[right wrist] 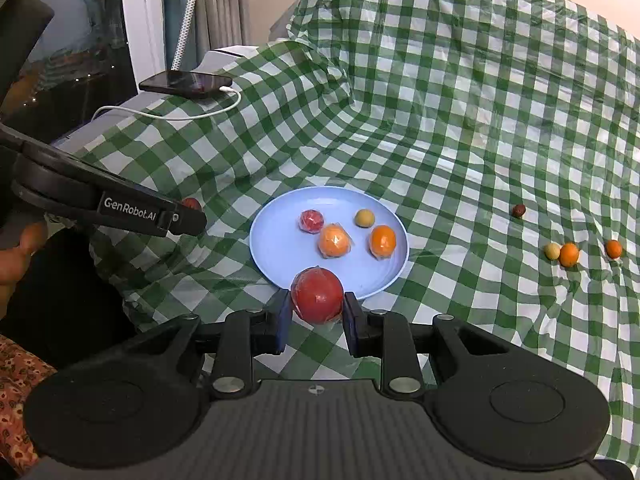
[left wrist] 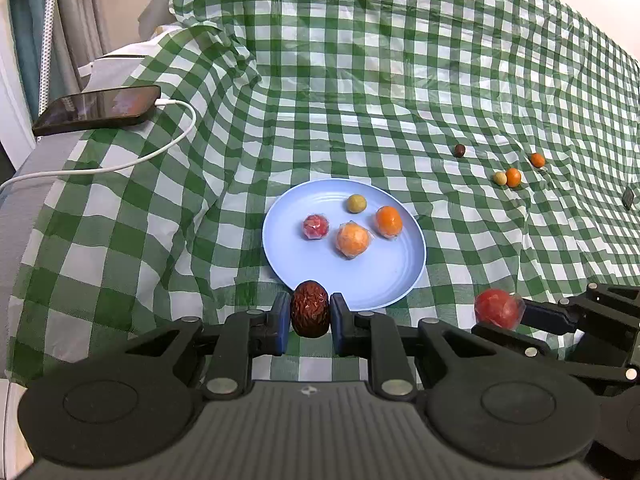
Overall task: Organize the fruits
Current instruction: 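Carry both fruits over the blue plate and open both tools to release them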
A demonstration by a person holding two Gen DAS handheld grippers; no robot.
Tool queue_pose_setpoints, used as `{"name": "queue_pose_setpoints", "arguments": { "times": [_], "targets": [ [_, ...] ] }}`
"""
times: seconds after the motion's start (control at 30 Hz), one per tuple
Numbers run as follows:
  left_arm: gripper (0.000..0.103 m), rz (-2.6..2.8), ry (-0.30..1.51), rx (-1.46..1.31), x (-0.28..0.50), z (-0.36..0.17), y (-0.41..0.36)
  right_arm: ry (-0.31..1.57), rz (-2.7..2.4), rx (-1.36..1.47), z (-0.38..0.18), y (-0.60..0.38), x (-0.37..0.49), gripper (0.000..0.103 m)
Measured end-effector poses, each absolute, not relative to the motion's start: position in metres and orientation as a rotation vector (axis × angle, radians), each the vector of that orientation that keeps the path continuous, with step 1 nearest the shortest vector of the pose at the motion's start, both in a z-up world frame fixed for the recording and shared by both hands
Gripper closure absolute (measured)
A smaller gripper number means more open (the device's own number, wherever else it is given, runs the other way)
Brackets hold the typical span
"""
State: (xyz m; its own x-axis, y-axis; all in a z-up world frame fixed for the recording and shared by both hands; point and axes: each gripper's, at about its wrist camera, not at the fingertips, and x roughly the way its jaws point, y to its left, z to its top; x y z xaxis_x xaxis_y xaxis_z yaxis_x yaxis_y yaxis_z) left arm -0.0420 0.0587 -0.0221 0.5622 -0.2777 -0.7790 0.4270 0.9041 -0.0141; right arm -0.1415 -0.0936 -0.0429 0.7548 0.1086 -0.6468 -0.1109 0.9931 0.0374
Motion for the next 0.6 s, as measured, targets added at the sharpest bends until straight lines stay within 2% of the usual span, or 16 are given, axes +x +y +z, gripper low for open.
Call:
{"name": "queue_pose_setpoints", "arguments": {
  "times": [0.6],
  "targets": [
    [0.08, -0.397, 0.901, 0.166, 0.016, -0.034, 0.038, 0.748, 0.105, 0.025, -0.061, -0.103, -0.094, 0.075]
  ]
}}
